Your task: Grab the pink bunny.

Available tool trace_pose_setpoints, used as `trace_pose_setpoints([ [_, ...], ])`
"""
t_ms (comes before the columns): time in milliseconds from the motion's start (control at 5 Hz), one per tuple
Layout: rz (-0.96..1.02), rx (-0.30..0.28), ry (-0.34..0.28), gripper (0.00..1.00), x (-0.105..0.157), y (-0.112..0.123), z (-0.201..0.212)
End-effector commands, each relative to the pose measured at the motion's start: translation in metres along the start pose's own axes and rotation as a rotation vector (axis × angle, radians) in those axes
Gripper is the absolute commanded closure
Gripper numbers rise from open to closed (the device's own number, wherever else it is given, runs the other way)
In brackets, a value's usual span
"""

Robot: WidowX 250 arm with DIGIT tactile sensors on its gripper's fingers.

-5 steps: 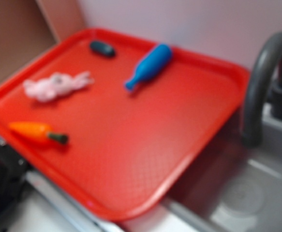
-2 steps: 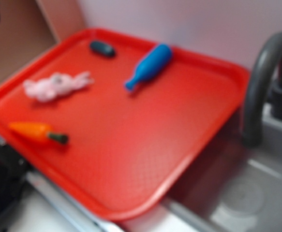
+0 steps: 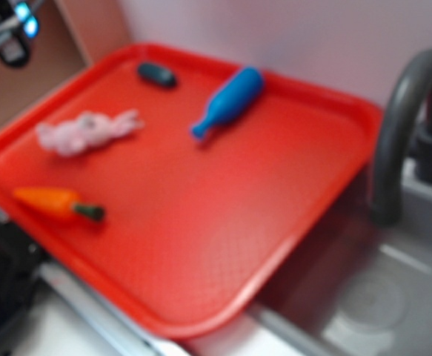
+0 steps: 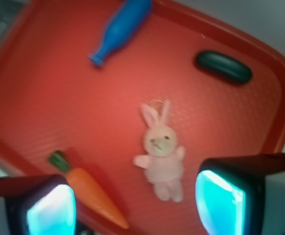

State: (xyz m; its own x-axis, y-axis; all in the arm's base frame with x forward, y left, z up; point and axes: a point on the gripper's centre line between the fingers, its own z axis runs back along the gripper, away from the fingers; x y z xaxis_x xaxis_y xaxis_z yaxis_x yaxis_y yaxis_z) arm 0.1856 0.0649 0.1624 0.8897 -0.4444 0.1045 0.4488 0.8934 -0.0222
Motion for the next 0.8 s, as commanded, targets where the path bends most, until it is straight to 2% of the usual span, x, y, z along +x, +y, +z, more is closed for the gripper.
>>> trace_pose_setpoints([
  [0,0.055,0.116,0.066,0.00,0.005,0.024,-0.044],
  [200,0.054,0.121,0.104,0.00,0.006,0.027,-0.064],
  [600,0.035,0.127,0.226,0.00,0.005,0.026,-0.118],
])
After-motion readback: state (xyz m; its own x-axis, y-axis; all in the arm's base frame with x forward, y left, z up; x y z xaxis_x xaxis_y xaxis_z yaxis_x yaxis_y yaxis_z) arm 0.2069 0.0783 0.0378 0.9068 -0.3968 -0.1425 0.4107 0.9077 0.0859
